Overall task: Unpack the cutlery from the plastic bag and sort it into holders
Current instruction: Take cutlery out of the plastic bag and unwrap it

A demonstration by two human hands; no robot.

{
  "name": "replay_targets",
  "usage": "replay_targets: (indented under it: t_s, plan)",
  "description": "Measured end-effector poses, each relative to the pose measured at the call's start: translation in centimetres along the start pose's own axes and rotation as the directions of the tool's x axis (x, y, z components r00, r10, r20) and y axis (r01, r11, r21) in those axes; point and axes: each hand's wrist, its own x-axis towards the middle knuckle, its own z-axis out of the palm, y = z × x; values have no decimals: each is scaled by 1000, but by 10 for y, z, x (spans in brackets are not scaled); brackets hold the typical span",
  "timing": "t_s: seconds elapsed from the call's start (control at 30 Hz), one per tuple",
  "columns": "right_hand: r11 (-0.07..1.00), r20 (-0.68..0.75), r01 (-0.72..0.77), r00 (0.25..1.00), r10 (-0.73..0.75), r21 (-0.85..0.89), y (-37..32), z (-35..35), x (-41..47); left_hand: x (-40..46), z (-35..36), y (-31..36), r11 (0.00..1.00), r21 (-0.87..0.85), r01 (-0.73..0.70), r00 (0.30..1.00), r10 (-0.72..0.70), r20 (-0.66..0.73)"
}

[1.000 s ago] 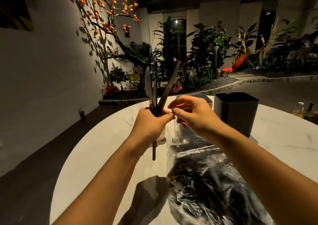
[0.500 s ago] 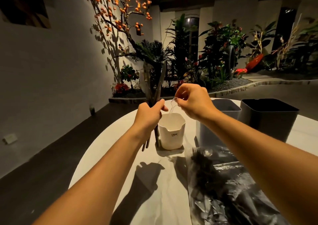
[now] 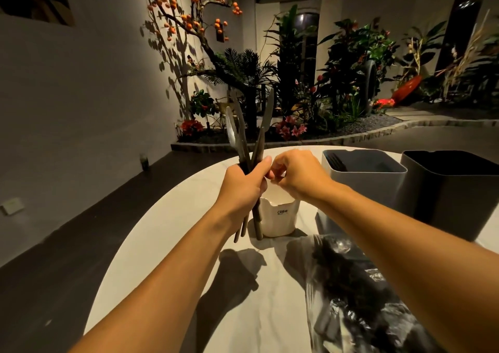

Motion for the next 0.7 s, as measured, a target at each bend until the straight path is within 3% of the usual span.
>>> replay_targets:
  t_s: [0.07, 0.1, 0.13, 0.17, 0.2, 0.23, 0.3, 0.37, 0.5, 0.7]
  plan:
    - [992, -60, -17, 998, 24, 123, 0, -2, -2, -2, 3, -2, 1000, -6, 0, 1000, 0, 19]
    - [947, -78, -50, 994, 79, 317, -3, -7, -5, -3, 5, -1, 1000, -5, -1, 1000, 1, 29]
    - [807, -28, -99, 989, 142, 582, -7, -15, -12, -6, 6, -1, 1000, -8, -3, 999, 4, 44]
    - [593, 74, -152, 985, 154, 791, -11, -24, -21, -10, 6, 0, 1000, -9, -9, 998, 9, 65]
    - [400, 189, -218, 976, 111, 890, -13, -32, -30, -14, 7, 1, 1000, -19, -11, 996, 12, 93]
    - [349, 263, -257, 964, 30, 901, -16, -39, -40, -19, 7, 2, 1000, -16, -18, 991, 20, 131]
    - [475, 320, -244, 944, -83, 845, -26, -42, -57, -25, 13, -4, 998, 42, -47, 982, 39, 184]
    - [585, 303, -241, 953, -8, 774, -45, -39, -72, -35, 23, -12, 994, 106, -15, 991, 1, 135]
    - [609, 191, -269, 963, 191, 746, -73, -22, -105, -74, 24, -19, 997, 42, 68, 989, -73, 132]
    - [747, 16, -57, 998, 62, 663, -98, -8, -143, -114, 15, -25, 974, -68, 218, 970, -209, 122]
